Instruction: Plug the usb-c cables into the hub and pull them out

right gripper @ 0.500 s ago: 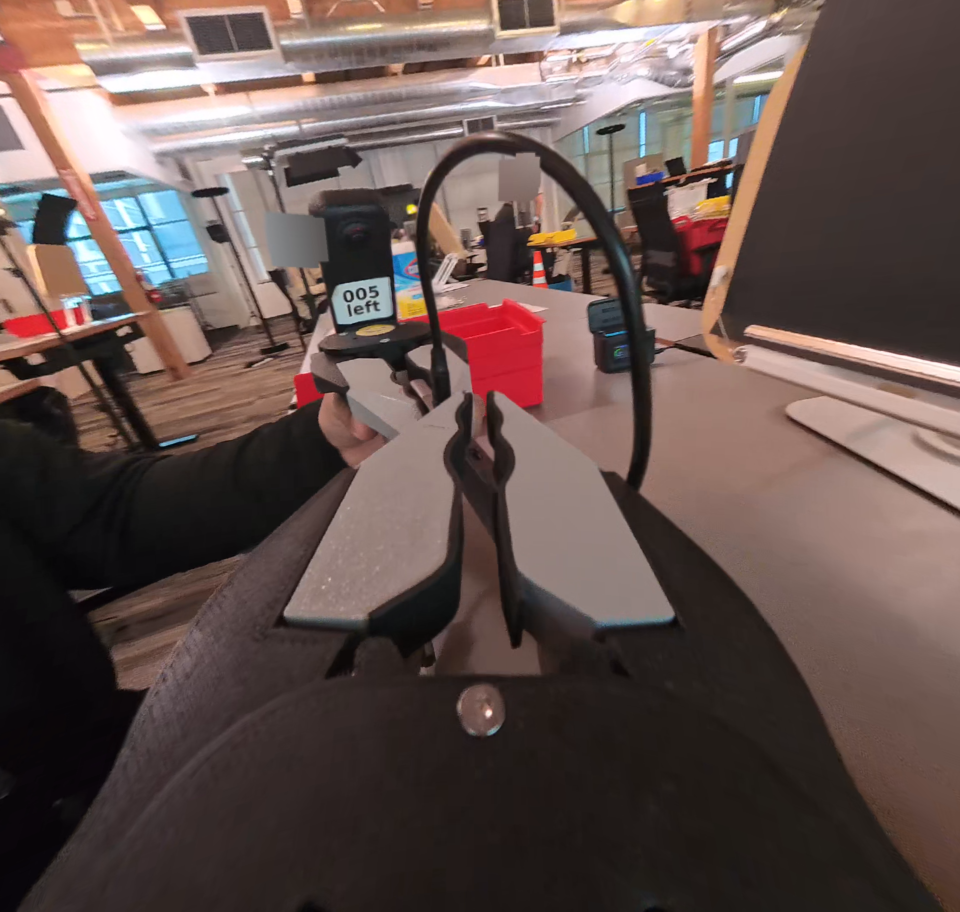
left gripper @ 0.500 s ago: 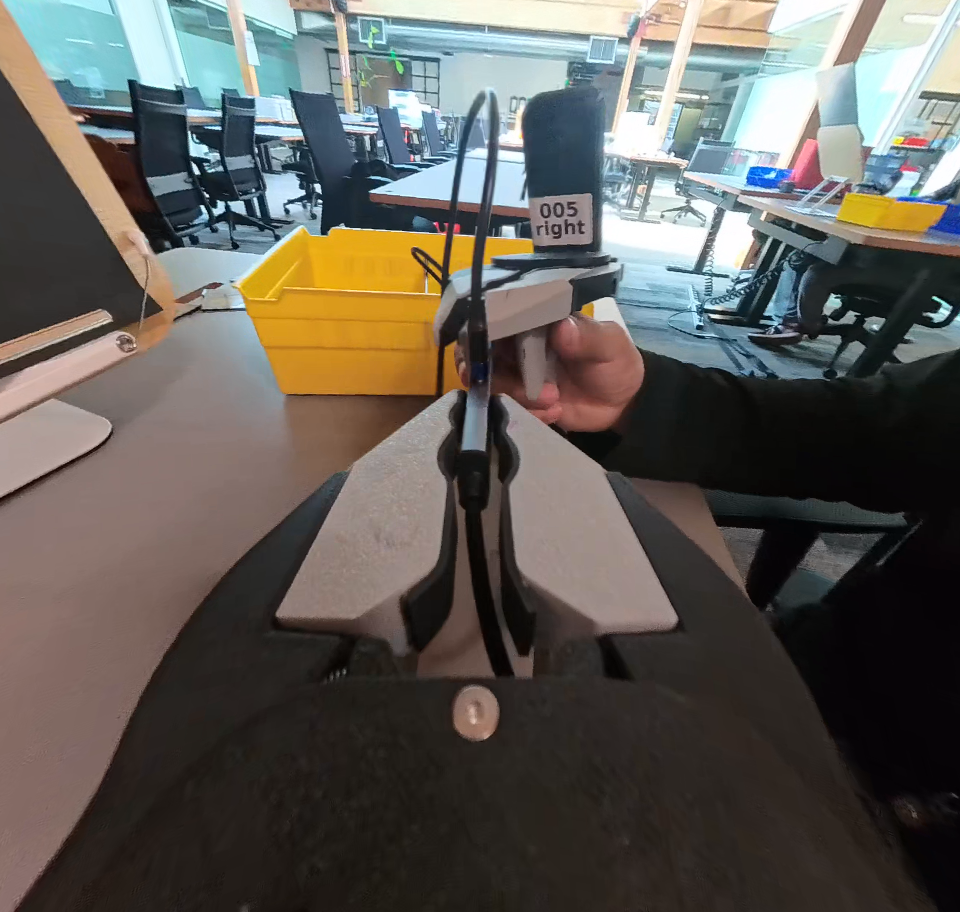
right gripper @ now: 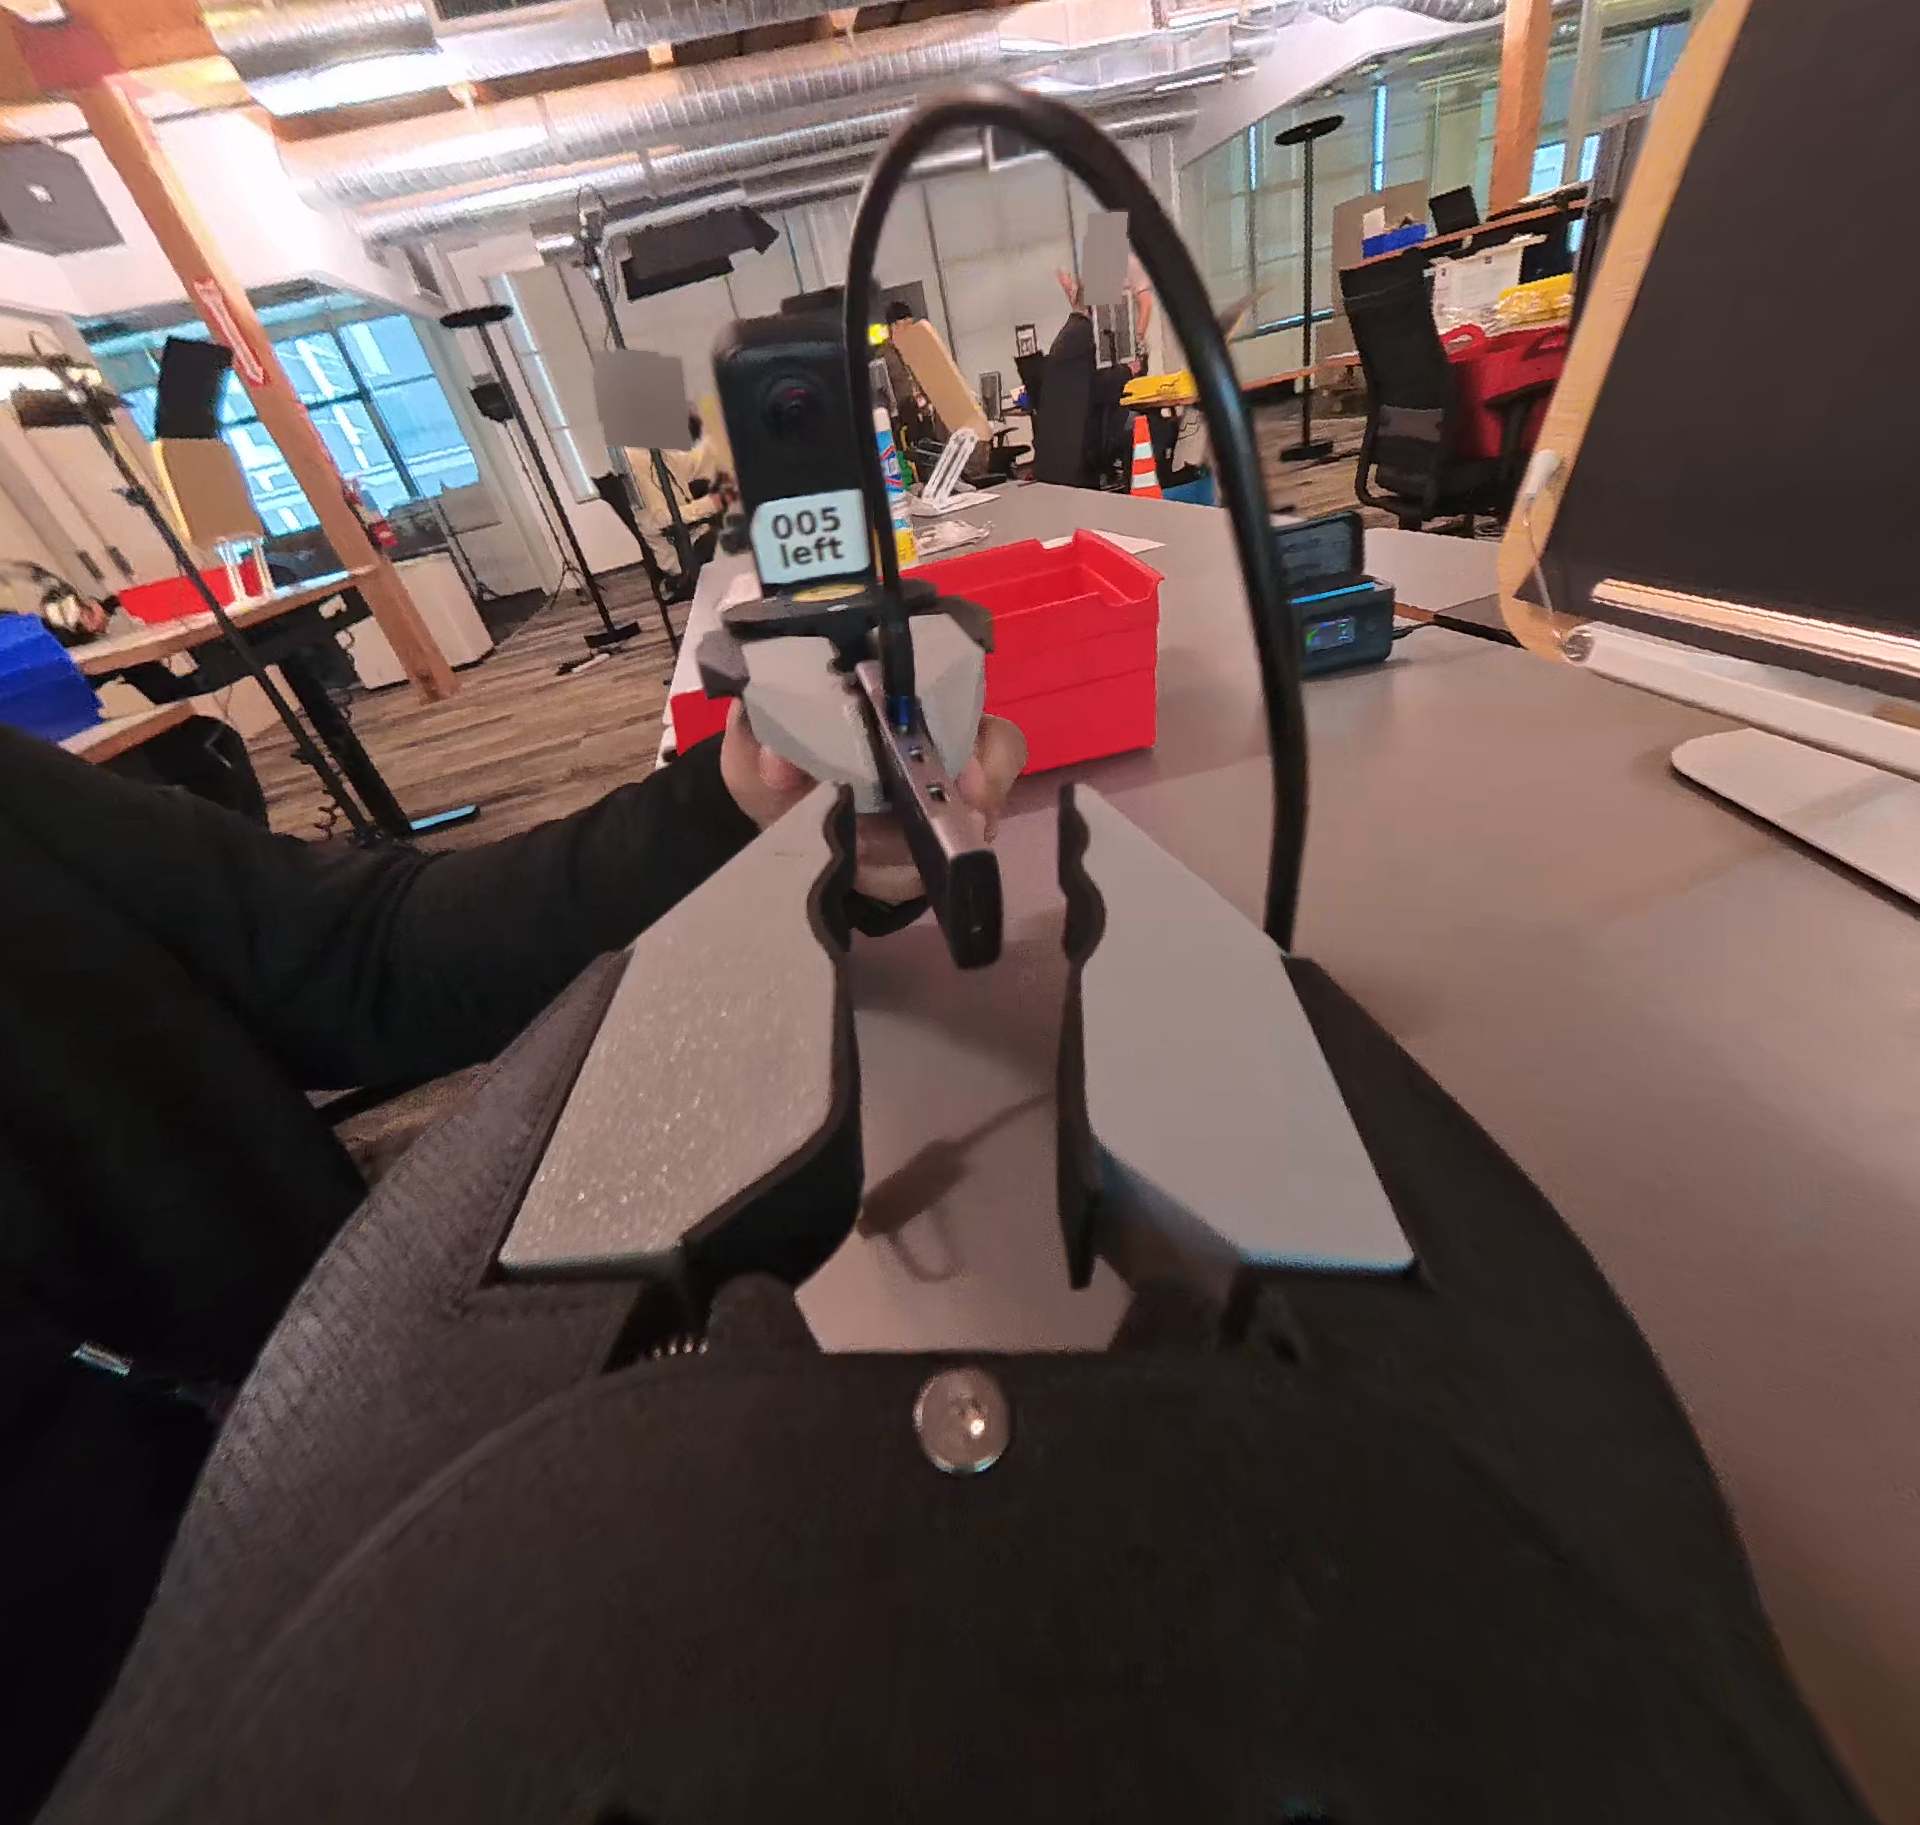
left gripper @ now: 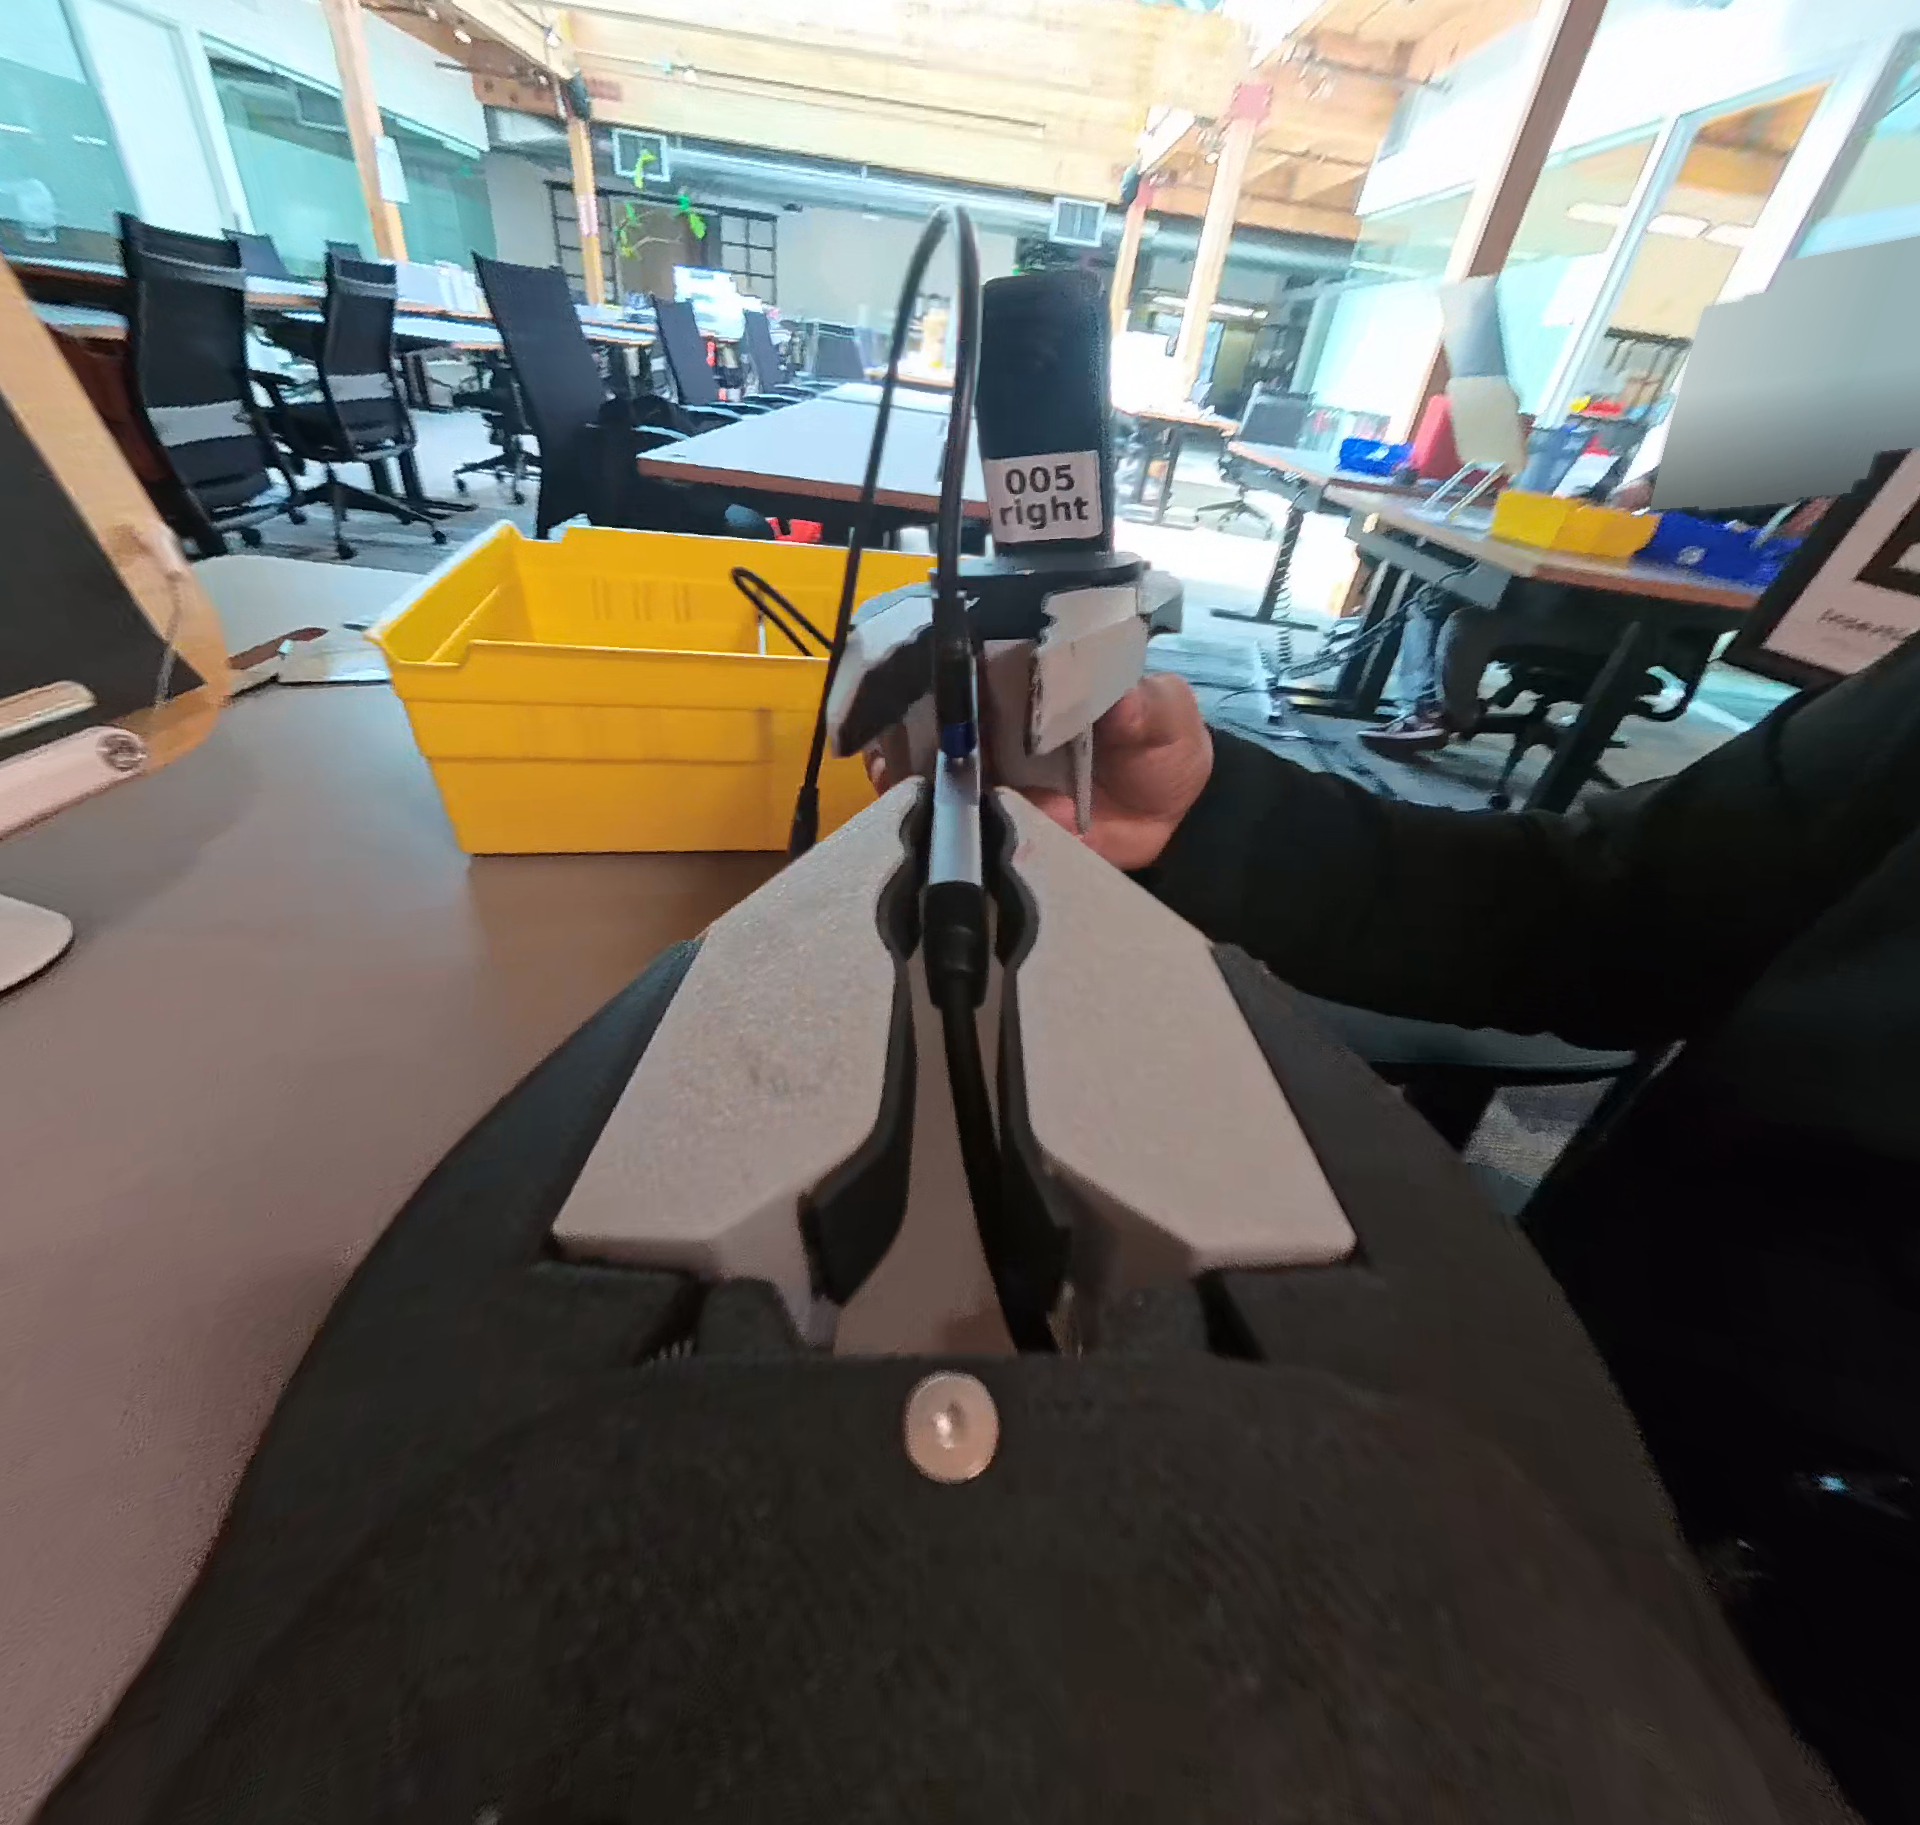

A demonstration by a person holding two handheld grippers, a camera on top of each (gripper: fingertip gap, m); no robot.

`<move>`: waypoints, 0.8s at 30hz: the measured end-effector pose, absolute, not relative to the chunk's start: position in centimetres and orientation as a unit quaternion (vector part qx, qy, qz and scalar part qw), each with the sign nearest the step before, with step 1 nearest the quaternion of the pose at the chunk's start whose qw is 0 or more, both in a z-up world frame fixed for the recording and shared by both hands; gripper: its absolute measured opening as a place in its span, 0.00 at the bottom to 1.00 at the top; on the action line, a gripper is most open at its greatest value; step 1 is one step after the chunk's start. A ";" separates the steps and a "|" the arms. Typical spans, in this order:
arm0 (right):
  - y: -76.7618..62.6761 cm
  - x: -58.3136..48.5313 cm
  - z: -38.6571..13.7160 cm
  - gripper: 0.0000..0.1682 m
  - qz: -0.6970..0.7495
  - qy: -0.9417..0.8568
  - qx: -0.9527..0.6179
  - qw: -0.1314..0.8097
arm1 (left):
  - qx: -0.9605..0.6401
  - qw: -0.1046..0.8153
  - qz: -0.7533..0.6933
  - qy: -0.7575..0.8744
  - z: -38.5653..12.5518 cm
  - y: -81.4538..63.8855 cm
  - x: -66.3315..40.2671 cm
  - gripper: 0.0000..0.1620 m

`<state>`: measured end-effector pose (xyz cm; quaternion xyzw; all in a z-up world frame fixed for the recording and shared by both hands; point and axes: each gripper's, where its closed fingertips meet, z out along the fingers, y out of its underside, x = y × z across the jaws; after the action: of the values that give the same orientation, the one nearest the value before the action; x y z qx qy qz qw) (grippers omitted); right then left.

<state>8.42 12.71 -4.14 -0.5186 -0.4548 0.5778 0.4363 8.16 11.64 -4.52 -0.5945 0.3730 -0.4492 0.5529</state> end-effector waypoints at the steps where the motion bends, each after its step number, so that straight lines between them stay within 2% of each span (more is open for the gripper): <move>1: 12.3 8.3 -4.2 0.15 0.576 -0.464 -0.515 0.434 | -0.594 0.548 -0.457 0.372 -4.5 11.5 8.2 0.04; 3: 12.1 8.2 -4.3 0.07 0.561 -0.474 -0.517 0.440 | -0.591 0.545 -0.465 0.371 -4.5 11.4 8.2 0.04; 8: 11.5 8.4 -3.3 0.05 0.546 -0.483 -0.523 0.442 | -0.581 0.537 -0.501 0.351 -3.8 11.3 8.2 0.07; 12: 11.6 9.2 -0.6 0.04 0.521 -0.487 -0.525 0.465 | -0.569 0.578 -0.486 0.325 -2.6 11.9 7.0 0.12; 14: 12.0 10.4 1.7 0.03 0.510 -0.489 -0.520 0.480 | -0.570 0.603 -0.464 0.310 -2.2 12.5 6.0 0.08; 17: 14.2 13.8 5.9 0.04 0.470 -0.487 -0.522 0.520 | -0.586 0.616 -0.442 0.285 -2.2 13.6 4.8 0.08; 24: 23.6 24.6 15.5 0.04 0.281 -0.427 -0.550 0.660 | -0.620 0.613 -0.419 0.254 -3.4 15.3 4.0 0.03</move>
<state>24.57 23.63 15.50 -0.5500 -0.4271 0.2814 0.6602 4.01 15.33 -3.43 -0.6197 0.2535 -0.4188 0.6135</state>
